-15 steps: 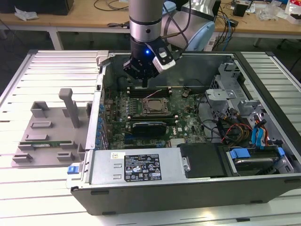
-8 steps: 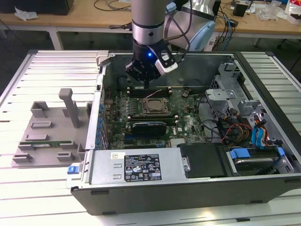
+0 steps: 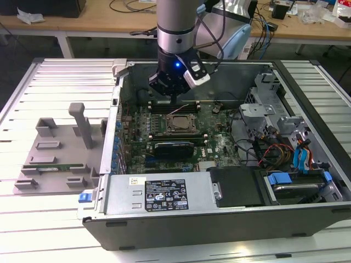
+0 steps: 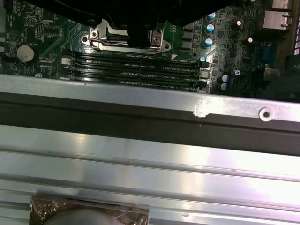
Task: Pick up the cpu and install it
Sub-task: 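Install the first cpu locking lever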
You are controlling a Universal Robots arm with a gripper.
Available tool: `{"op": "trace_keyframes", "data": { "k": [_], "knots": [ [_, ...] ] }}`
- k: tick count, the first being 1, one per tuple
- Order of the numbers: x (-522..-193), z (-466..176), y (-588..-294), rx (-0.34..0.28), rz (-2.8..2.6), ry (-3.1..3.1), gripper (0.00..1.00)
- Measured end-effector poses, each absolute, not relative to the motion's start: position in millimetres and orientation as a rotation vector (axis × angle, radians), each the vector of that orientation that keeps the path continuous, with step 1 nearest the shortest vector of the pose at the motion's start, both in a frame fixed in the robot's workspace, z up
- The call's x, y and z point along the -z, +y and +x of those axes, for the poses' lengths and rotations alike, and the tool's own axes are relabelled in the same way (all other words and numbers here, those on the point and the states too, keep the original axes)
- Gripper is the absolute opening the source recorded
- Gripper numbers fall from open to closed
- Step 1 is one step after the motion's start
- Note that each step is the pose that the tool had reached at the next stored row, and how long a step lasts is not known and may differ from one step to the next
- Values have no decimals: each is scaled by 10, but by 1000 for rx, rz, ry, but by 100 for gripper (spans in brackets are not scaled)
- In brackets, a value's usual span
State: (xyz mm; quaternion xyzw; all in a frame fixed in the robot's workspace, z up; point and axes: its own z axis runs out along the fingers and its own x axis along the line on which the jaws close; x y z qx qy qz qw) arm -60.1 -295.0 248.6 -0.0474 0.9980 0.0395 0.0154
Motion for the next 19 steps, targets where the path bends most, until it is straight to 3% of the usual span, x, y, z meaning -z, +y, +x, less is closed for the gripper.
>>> {"op": "trace_keyframes", "data": {
  "k": [19],
  "knots": [
    [-2233,-432,-2950,-114,-148,3106,11]
  ]
}}
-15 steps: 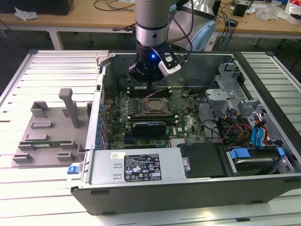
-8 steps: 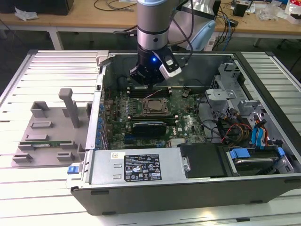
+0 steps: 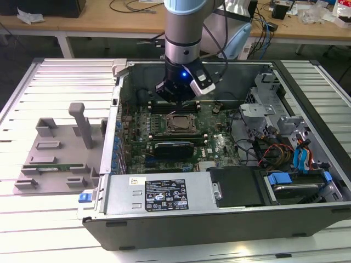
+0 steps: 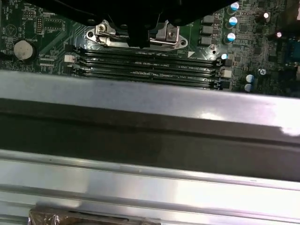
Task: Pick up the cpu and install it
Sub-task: 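Install the first cpu locking lever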
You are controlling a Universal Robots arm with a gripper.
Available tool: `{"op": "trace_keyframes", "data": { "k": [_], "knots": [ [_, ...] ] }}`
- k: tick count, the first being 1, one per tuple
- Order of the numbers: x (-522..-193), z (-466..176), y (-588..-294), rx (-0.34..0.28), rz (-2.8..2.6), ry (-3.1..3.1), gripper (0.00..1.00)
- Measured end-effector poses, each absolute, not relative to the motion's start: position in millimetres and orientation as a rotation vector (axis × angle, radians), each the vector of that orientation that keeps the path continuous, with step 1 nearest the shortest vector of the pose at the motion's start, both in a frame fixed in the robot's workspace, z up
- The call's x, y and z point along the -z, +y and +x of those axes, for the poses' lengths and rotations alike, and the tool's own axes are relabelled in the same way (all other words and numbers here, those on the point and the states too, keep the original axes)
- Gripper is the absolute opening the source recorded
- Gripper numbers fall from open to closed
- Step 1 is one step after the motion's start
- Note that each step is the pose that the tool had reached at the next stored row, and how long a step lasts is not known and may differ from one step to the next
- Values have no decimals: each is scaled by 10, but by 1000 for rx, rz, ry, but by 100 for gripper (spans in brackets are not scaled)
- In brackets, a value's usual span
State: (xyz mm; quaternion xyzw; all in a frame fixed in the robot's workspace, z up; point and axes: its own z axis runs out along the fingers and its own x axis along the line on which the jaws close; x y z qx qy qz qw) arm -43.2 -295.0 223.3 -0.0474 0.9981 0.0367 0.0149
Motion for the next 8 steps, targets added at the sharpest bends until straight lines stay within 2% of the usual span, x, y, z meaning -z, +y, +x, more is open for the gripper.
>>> {"op": "trace_keyframes", "data": {
  "k": [8],
  "knots": [
    [-2080,-300,-2951,-109,-148,3107,11]
  ]
}}
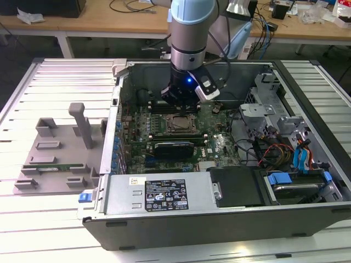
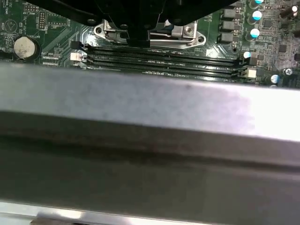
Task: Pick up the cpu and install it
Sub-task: 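Install the first cpu locking lever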
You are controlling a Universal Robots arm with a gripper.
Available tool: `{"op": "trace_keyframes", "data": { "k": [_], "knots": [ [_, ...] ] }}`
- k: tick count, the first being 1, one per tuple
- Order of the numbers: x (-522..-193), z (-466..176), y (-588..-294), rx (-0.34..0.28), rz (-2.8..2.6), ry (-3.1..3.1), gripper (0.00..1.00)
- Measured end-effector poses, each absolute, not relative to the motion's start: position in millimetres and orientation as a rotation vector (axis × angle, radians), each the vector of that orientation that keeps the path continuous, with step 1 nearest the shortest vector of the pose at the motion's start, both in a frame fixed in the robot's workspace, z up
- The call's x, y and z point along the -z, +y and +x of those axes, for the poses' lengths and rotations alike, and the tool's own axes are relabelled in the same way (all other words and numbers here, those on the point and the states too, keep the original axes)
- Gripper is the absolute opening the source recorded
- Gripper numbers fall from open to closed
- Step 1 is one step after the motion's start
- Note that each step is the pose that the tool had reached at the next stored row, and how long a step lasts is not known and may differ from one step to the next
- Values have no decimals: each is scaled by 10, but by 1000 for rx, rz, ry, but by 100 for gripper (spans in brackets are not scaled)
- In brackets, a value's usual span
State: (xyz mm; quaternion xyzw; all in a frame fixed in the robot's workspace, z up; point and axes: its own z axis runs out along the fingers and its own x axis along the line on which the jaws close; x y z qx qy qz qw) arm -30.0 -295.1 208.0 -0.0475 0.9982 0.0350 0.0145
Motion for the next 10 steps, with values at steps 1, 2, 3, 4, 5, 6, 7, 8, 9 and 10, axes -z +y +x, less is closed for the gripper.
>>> {"op": "trace_keyframes", "data": {
  "k": [1,2,3,4,5,6,7,8,9,10],
  "knots": [
    [-2074,-289,-2951,-109,-148,3107,11],
    [-2065,-274,-2951,-109,-148,3107,11],
    [-2059,-265,-2951,-109,-148,3107,11],
    [-2049,-249,-2951,-109,-148,3107,11],
    [-2036,-233,-2952,-108,-148,3108,11],
    [-2021,-218,-2953,-107,-148,3109,11],
    [-2018,-217,-2953,-108,-147,3108,11],
    [-2017,-216,-2957,-108,-148,3108,11],
    [-2016,-215,-2959,-108,-148,3108,11],
    [-2014,-215,-2969,-109,-148,3107,11]
  ]
}}
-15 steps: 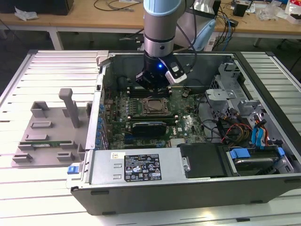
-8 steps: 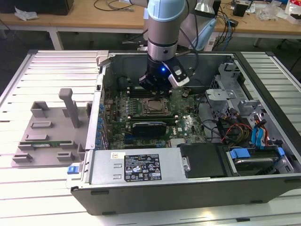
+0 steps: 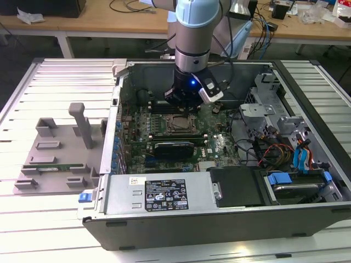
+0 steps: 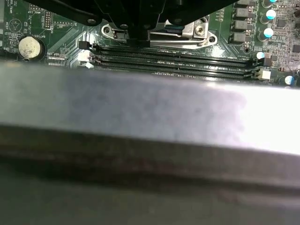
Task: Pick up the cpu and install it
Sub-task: 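Install the first cpu locking lever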
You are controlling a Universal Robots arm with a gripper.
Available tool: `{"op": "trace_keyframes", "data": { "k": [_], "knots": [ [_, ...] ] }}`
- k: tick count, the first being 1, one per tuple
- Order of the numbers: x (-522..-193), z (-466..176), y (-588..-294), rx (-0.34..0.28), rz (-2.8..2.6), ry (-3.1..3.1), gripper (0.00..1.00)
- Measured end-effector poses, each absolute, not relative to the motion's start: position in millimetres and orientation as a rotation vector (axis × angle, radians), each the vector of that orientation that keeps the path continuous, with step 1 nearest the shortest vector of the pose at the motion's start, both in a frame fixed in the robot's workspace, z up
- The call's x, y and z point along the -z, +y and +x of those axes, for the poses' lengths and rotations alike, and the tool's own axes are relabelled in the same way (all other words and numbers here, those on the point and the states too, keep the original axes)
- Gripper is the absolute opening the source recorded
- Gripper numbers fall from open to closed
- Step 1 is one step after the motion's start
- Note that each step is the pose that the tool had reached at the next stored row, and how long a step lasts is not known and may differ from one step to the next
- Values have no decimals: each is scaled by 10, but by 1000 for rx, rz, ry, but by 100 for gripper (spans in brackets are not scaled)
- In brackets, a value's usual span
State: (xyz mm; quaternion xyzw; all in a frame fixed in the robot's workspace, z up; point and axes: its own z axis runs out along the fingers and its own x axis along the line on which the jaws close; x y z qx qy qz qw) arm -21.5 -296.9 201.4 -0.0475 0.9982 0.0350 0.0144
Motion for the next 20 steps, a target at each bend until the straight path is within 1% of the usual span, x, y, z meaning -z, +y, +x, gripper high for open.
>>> {"op": "trace_keyframes", "data": {
  "k": [10,20],
  "knots": [
    [-2033,-198,-2994,-110,-148,3108,11],
    [-2057,-268,-2874,-107,-152,3107,11]
  ]
}}
